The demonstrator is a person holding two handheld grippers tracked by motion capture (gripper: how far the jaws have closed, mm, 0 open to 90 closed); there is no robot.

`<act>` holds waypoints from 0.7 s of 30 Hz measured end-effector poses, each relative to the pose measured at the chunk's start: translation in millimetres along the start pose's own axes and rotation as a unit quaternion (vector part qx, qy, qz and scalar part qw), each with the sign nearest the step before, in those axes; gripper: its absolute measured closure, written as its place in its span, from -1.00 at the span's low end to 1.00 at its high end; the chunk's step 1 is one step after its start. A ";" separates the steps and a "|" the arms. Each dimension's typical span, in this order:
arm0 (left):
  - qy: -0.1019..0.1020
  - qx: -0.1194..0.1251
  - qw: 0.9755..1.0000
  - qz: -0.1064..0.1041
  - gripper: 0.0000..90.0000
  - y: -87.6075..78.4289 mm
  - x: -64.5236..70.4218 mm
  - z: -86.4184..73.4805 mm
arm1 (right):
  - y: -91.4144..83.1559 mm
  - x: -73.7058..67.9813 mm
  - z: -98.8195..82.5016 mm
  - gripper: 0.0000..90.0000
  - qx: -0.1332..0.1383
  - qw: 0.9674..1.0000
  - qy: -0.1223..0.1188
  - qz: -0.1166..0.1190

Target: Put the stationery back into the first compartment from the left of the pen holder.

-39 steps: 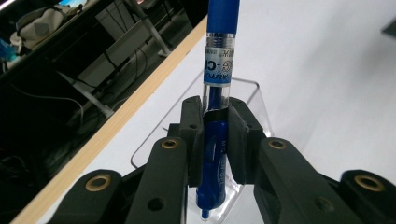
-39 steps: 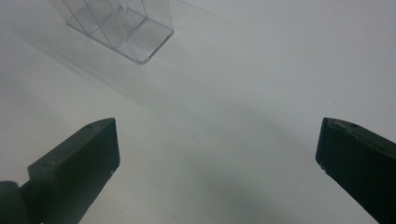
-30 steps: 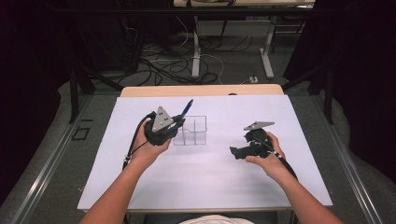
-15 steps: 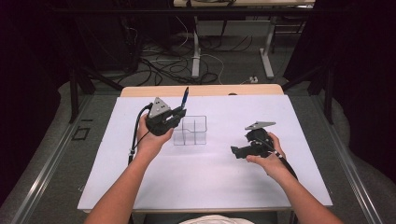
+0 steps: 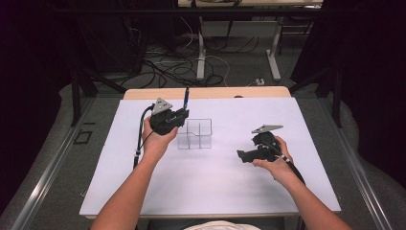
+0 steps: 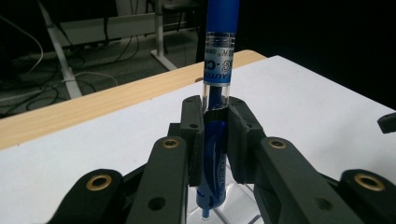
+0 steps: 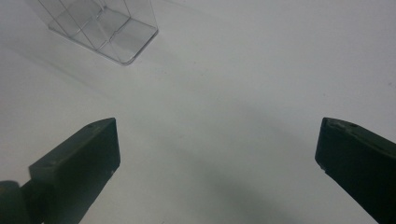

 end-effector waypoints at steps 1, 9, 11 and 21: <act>-0.001 -0.003 1.000 0.004 0.75 0.4 -0.9 -0.8 | 0.0 0.1 -0.1 -1.00 0.000 1.000 0.000 0.001; -0.021 -0.014 1.000 0.014 0.75 1.5 -5.7 -11.1 | 0.7 0.1 -1.1 -1.00 -0.004 1.000 -0.002 0.000; -0.025 -0.016 0.999 0.014 0.75 1.6 -6.9 -14.3 | 1.3 -0.8 -1.4 -1.00 -0.003 1.000 0.000 0.004; -0.045 -0.027 0.998 0.017 0.75 1.6 -11.4 -25.0 | 3.1 -1.2 -3.0 -1.00 -0.008 1.000 -0.004 0.002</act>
Point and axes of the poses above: each handheld gripper's, and its own axes: y roughly forward along the jaws, z roughly out of its top, x roughly to its right, the point moved 3 cm from there along y, roughly forward along the jaws, and after that the axes turned 7 degrees about x, right-handed, at the moved point
